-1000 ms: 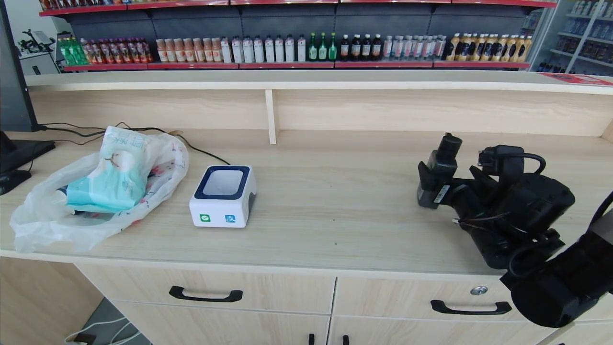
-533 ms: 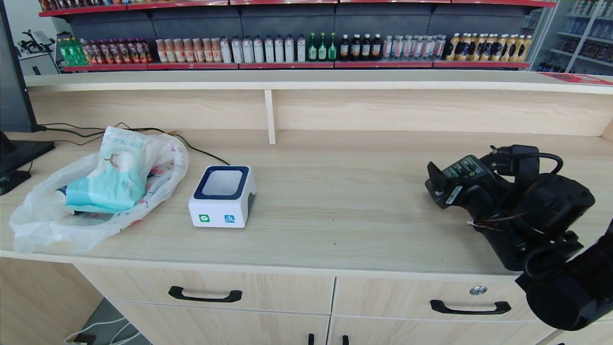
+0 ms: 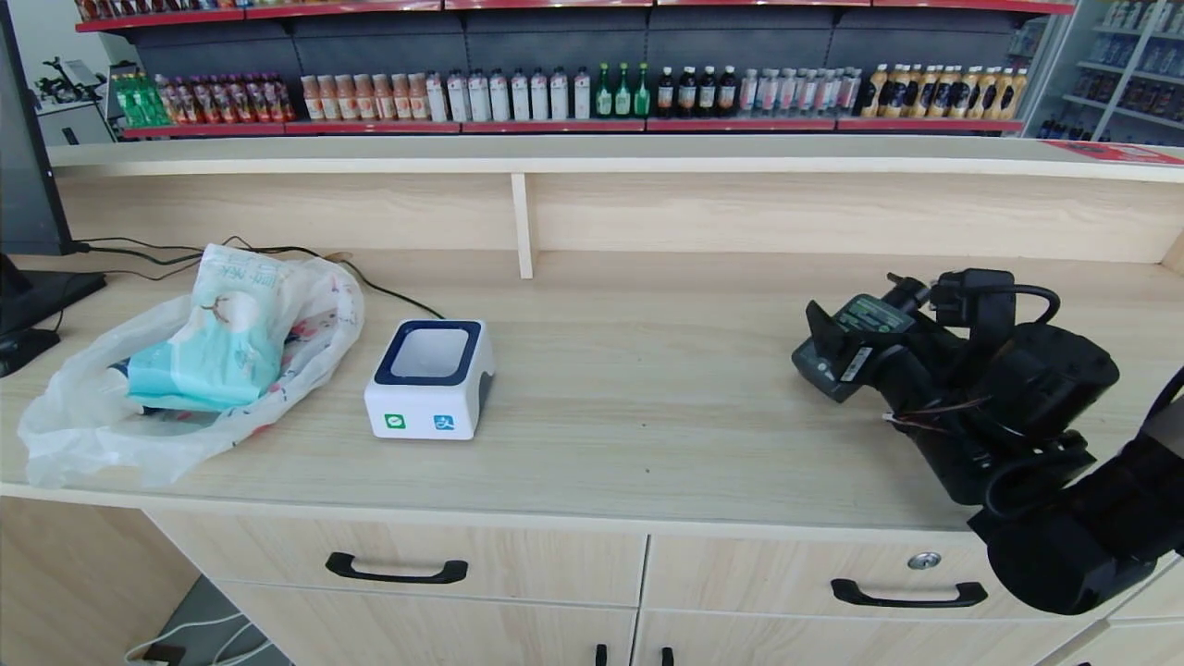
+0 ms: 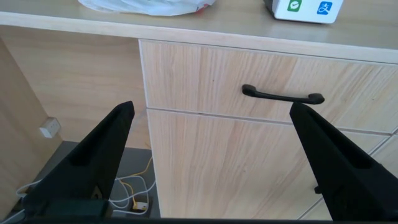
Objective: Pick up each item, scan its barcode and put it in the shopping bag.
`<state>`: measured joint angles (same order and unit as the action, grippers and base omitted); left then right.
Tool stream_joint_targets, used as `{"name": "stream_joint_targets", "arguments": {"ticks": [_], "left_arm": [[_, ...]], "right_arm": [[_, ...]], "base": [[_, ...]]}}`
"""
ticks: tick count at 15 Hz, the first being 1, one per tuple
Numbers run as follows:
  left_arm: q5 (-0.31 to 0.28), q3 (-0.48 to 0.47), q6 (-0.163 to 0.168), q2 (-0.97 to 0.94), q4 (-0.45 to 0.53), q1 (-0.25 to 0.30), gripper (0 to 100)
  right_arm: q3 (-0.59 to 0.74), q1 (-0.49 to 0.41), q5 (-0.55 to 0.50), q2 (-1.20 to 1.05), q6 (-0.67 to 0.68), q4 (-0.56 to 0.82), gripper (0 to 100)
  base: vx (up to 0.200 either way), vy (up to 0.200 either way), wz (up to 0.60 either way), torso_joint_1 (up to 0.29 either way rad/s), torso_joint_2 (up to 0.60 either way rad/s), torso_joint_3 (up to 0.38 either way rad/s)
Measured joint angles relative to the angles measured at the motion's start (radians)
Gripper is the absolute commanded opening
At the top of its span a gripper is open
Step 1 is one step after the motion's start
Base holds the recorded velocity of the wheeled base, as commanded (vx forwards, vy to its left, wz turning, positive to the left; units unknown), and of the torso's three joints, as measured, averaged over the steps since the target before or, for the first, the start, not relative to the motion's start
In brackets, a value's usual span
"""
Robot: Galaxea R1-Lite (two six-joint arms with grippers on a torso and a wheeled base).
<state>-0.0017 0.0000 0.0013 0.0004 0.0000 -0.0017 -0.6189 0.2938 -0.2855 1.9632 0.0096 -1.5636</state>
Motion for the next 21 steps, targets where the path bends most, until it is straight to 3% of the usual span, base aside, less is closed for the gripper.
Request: {"name": "stream_joint_targets", "arguments": {"ticks": [14, 21], "left_arm": [[-0.001, 0.000, 0.003, 0.000, 0.000, 0.000, 100], [0.000, 0.000, 0.002, 0.000, 0.000, 0.000, 100]], "right_arm": [[0.023, 0.081, 0.002, -0.095, -0.010, -0.001, 100], [0.081, 0.008, 0.020, -0.119, 0.005, 0.004, 100]], "base": [[0.000, 0.000, 0.00, 0.000, 0.00, 0.000], [0.000, 0.000, 0.00, 0.000, 0.00, 0.000]]}}
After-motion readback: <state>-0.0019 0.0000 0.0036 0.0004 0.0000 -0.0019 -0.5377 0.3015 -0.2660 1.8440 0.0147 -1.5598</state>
